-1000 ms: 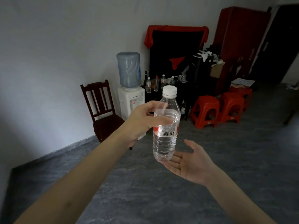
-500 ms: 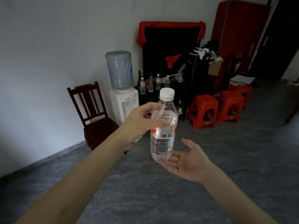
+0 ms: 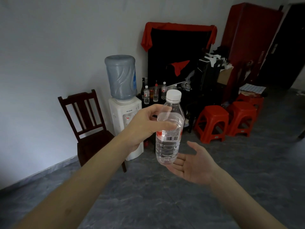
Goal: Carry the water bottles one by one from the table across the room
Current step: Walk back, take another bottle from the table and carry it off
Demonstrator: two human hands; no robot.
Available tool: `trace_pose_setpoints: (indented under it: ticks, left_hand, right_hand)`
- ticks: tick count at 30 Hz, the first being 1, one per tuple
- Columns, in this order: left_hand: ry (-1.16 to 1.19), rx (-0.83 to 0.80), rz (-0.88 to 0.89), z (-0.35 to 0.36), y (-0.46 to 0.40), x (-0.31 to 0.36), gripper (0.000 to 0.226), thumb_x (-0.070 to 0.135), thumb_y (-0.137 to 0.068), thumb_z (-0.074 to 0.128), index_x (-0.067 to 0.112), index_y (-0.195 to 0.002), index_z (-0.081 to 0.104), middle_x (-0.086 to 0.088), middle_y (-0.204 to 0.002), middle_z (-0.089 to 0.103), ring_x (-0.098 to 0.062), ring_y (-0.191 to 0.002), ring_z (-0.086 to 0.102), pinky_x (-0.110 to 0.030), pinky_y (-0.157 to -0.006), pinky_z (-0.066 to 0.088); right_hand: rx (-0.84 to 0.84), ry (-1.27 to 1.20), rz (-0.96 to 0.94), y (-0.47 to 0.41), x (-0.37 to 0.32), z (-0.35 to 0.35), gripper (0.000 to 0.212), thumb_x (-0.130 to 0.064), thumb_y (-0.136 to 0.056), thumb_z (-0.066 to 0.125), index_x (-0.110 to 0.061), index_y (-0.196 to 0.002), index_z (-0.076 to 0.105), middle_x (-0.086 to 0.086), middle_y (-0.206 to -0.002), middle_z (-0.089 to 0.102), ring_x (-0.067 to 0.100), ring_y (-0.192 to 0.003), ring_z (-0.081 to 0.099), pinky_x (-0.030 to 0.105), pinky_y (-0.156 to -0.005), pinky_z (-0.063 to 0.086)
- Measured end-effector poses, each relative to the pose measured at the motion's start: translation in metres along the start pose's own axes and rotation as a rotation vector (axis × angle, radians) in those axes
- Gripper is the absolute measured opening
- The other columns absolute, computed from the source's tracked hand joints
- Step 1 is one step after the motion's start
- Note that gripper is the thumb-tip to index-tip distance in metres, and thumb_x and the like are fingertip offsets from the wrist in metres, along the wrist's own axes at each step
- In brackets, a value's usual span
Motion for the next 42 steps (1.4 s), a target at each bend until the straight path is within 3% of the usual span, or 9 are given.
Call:
trace_pose_setpoints:
  ticks: [6, 15, 22, 29, 34, 38, 42]
  left_hand:
    - [-0.001, -0.029, 0.039, -0.033, -0.085, -0.008, 0.068, 0.042, -0.058, 0.09, 0.029, -0.122, 0.07, -0.003, -0.124, 0.07, -0.026, -0.115, 0.068, -0.051, -0.105, 0.053]
    - [0.008, -0.094, -0.005, -0.037, -0.176, -0.044, 0.057, 0.028, -0.064, 0.092, 0.028, -0.117, 0.07, -0.006, -0.124, 0.07, -0.022, -0.113, 0.069, -0.033, -0.095, 0.056]
    - [-0.036, -0.081, -0.002, -0.019, -0.268, -0.062, 0.056, 0.034, -0.065, 0.088, 0.032, -0.118, 0.071, -0.001, -0.122, 0.071, -0.023, -0.113, 0.068, -0.043, -0.103, 0.054]
    - [-0.048, -0.099, -0.014, 0.023, -0.374, -0.055, 0.05, 0.025, -0.073, 0.089, 0.032, -0.118, 0.07, 0.004, -0.122, 0.07, -0.016, -0.11, 0.069, -0.03, -0.095, 0.053]
    - [-0.045, -0.087, 0.011, 0.048, -0.445, -0.049, 0.054, 0.028, -0.07, 0.09, 0.029, -0.12, 0.07, 0.004, -0.124, 0.069, -0.014, -0.111, 0.068, -0.029, -0.095, 0.053]
    - [-0.059, -0.057, 0.035, 0.056, -0.487, -0.05, 0.067, 0.046, -0.055, 0.088, 0.032, -0.119, 0.071, 0.007, -0.123, 0.07, -0.015, -0.11, 0.069, -0.032, -0.097, 0.055]
    - [-0.056, -0.041, 0.046, 0.053, -0.523, -0.05, 0.068, 0.046, -0.055, 0.088, 0.031, -0.119, 0.072, -0.001, -0.123, 0.071, -0.019, -0.11, 0.07, -0.037, -0.099, 0.056]
  right_hand:
    - [0.016, -0.026, -0.044, -0.056, -0.056, 0.013, 0.079, -0.058, -0.095, 0.039, 0.009, -0.135, 0.052, 0.027, -0.134, 0.06, 0.037, -0.13, 0.055, 0.04, -0.104, 0.045]
    - [0.073, -0.066, -0.04, -0.12, -0.11, -0.015, 0.08, -0.058, -0.096, 0.039, 0.011, -0.135, 0.052, 0.029, -0.134, 0.059, 0.038, -0.129, 0.055, 0.042, -0.092, 0.053]
    - [0.076, -0.101, -0.043, -0.16, -0.182, -0.053, 0.08, -0.058, -0.096, 0.039, 0.011, -0.134, 0.051, 0.03, -0.131, 0.061, 0.04, -0.121, 0.061, 0.044, -0.09, 0.056]
    - [0.075, -0.085, -0.054, -0.188, -0.29, -0.099, 0.08, -0.058, -0.096, 0.039, 0.011, -0.134, 0.051, 0.03, -0.13, 0.061, 0.039, -0.119, 0.062, 0.043, -0.09, 0.055]
    - [0.059, -0.07, -0.067, -0.204, -0.363, -0.127, 0.078, -0.058, -0.097, 0.039, 0.009, -0.135, 0.051, 0.028, -0.132, 0.061, 0.039, -0.12, 0.063, 0.042, -0.09, 0.057]
    - [0.052, -0.058, -0.061, -0.217, -0.402, -0.141, 0.078, -0.058, -0.097, 0.037, 0.01, -0.134, 0.052, 0.028, -0.131, 0.062, 0.038, -0.115, 0.066, 0.041, -0.089, 0.058]
    - [0.025, -0.053, -0.05, -0.237, -0.433, -0.147, 0.079, -0.058, -0.098, 0.035, 0.011, -0.133, 0.053, 0.029, -0.13, 0.062, 0.039, -0.119, 0.064, 0.041, -0.093, 0.055]
Point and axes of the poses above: each hand's wrist, its own y-axis away from the middle knuckle, its own z-axis out of the palm, x = y × z, the point moved 10 cm from there along -y, towards the middle knuckle
